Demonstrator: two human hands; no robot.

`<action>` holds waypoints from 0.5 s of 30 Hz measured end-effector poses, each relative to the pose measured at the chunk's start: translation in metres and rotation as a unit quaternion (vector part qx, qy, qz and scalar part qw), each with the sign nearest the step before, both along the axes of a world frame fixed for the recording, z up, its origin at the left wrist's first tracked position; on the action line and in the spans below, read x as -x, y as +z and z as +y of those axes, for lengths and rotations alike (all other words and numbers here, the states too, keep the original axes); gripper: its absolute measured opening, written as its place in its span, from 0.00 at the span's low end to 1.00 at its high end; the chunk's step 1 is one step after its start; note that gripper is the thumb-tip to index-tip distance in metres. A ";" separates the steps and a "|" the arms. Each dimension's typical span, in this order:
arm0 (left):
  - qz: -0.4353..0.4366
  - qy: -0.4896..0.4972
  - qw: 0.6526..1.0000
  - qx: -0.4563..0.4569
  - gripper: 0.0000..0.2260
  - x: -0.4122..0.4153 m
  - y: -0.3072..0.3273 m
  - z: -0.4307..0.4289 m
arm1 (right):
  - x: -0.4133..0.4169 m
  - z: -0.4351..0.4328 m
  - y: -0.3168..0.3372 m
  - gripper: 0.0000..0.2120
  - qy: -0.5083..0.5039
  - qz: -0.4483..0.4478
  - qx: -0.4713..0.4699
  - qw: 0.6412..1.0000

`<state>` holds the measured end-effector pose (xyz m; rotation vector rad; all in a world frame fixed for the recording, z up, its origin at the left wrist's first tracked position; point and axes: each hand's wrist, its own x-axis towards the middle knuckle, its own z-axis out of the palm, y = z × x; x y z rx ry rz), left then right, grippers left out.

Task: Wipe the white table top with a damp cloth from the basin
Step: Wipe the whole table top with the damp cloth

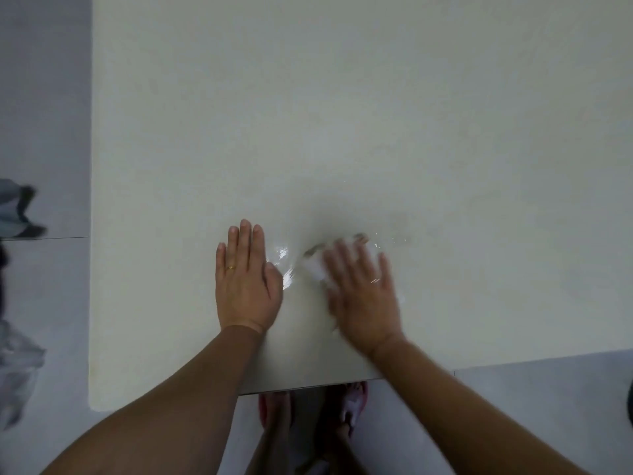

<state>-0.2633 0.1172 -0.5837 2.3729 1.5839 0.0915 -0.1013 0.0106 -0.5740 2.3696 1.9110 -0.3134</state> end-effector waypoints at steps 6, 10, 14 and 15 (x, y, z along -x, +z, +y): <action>0.006 0.000 1.000 -0.001 0.28 -0.002 0.001 0.001 | -0.016 0.043 -0.002 0.27 -0.285 0.031 -0.006 0.958; 0.024 -0.011 1.000 0.004 0.28 0.000 0.002 0.001 | 0.047 0.042 0.008 0.27 -0.015 0.038 -0.007 0.999; 0.015 -0.007 1.000 0.002 0.28 -0.001 0.003 0.001 | -0.015 0.059 0.003 0.26 0.066 0.019 -0.010 0.998; 0.013 -0.006 1.000 0.004 0.28 -0.001 0.003 0.001 | -0.035 0.068 0.000 0.26 0.005 0.015 0.004 1.000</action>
